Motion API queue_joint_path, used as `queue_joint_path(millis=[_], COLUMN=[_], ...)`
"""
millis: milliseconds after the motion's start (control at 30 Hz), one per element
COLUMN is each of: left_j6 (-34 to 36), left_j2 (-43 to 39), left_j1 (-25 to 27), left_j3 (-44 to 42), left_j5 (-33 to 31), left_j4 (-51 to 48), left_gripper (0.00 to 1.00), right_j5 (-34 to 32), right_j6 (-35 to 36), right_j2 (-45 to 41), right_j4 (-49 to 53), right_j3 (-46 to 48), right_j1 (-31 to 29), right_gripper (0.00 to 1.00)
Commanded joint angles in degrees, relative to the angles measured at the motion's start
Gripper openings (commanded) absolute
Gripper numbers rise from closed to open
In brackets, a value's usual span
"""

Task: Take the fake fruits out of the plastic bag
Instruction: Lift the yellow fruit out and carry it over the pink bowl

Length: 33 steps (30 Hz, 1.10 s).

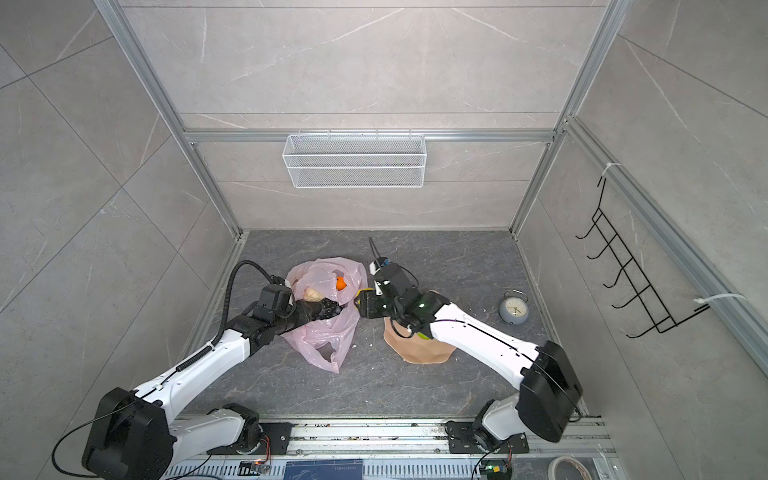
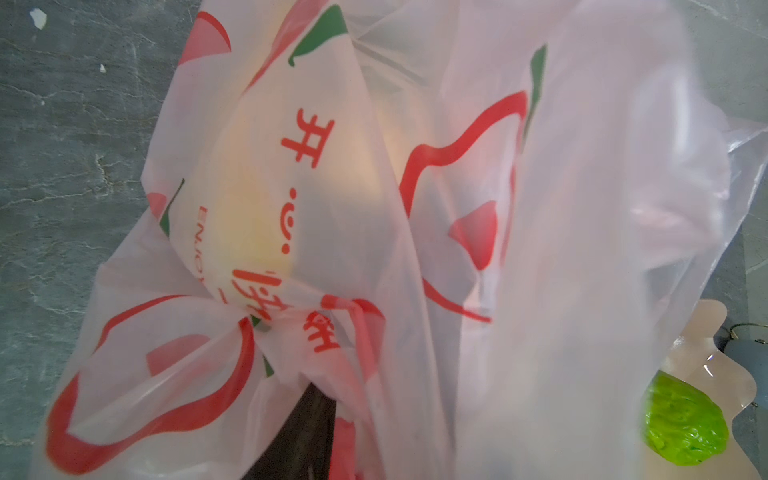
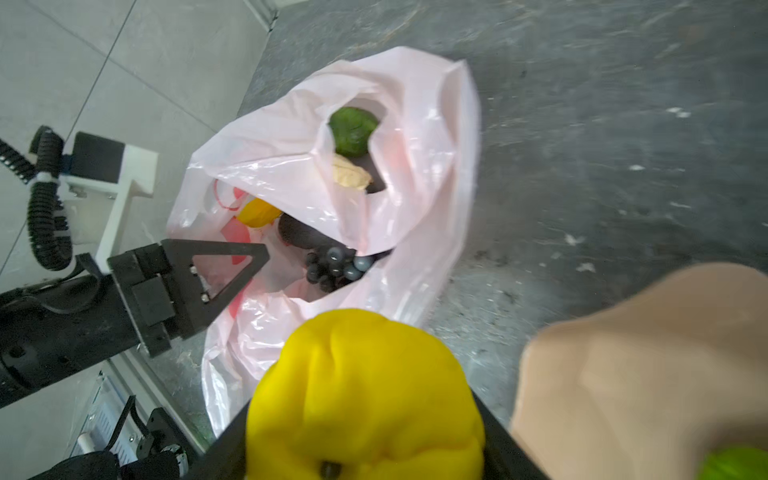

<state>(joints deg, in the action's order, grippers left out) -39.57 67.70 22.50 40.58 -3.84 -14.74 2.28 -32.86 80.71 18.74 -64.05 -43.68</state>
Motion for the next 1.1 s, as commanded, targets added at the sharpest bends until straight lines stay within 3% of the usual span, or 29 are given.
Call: queue_joint_path(millis=[0,167,433,1067], left_j6=[0.1,0.2,0.1,0.1], left_j2=[-0.1,-0.1,0.0,-0.6], left_j1=[-0.2,-0.1,-0.2,-0.2], left_j3=[0.6,0.7,0.8,-0.2], left_j5=[1.2,1.3,1.3,1.1], left_j4=[1.4,1.1,1.3,1.5], left_gripper=[0.40,0.40,0.40,0.40], right_j5=[-2.5,-6.8,-9.4,-13.8], right_j6=[-1.1,-1.8,-5.5,-10.1], right_j2=[-5.8,-11.5,-16.5,-9.6], right_j4=[7.1,16.8,24.1,18.7], right_j3=[4.7,8.0,13.0,21.0], right_j1=[2.7,4.7,4.7,5.3], right_gripper=[0.62,0.62,0.62,0.62])
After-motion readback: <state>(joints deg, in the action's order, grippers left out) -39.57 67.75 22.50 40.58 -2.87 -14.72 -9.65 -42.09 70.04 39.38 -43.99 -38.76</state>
